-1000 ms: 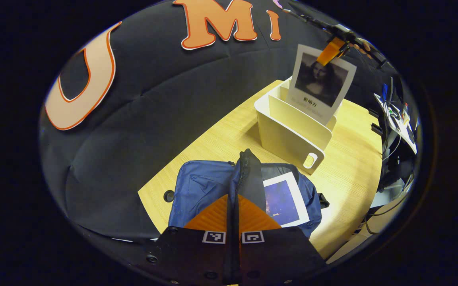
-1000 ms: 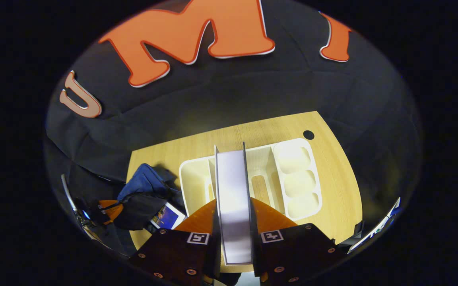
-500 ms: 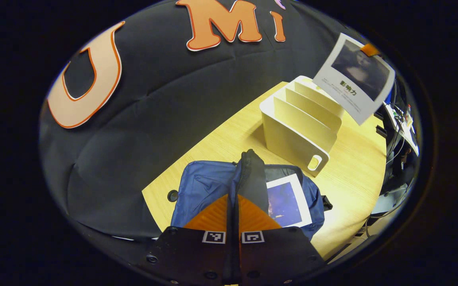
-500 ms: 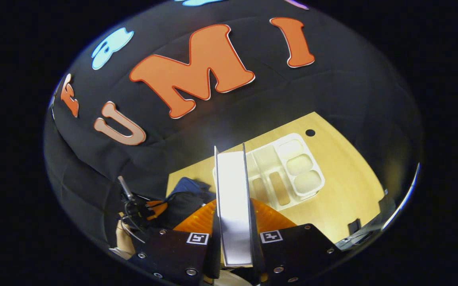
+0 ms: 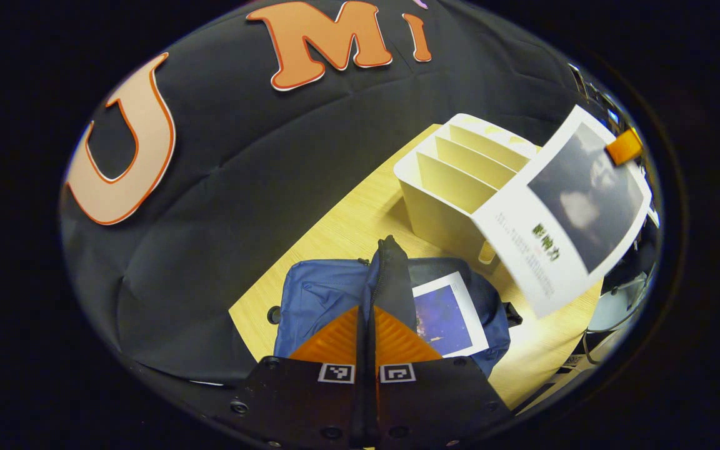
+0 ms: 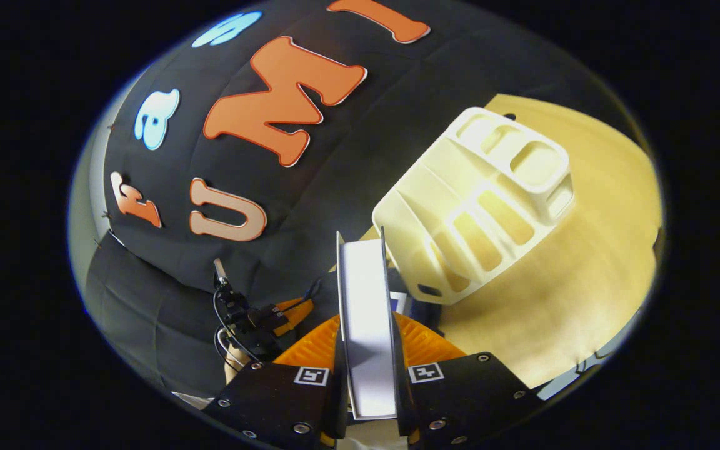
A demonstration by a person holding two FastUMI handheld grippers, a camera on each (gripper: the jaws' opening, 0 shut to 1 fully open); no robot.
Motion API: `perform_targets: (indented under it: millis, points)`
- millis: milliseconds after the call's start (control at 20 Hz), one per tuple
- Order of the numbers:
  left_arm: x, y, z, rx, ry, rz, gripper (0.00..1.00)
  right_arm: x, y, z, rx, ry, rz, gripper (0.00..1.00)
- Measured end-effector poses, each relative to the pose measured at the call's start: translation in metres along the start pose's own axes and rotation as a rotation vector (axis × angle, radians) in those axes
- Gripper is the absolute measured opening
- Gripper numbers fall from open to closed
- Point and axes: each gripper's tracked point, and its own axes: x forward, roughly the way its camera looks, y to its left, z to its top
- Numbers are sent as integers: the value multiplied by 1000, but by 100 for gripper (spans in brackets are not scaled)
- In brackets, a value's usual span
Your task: Open the schoolbag, grab two books from the bookshelf and put them into the schoolbag.
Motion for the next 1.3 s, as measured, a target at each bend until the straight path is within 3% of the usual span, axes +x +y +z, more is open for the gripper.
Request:
perform_targets:
  millis: [300,400,500,600,750,1150,1200,1250,1300]
  points:
    - [-16,-17,13,22,-10,-26,0,81,-11,-53,130,6,126,31]
    - [-20,-19,17,42,-10,-12,1,104,-10,-55,139,-19,129,31]
    - [-22,-20,19,41,-13,-2,1,122,-12,-52,146,-46,110,31]
    - [-23,-22,25,40,-20,-7,1,138,-23,-62,131,-31,37,31]
    - [-24,-38,32,57,-25,-44,0,164,-8,-80,146,16,61,31]
    - [-39,-60,28,37,-32,-100,0,254,16,-108,147,-44,5,31]
    - [-40,-61,28,41,-34,-102,0,260,18,-117,143,-25,0,42]
    - [-42,-60,27,44,-36,-100,0,260,17,-119,142,-9,-3,32]
    - [-42,-56,26,40,-38,-92,1,262,16,-117,137,-12,-11,32]
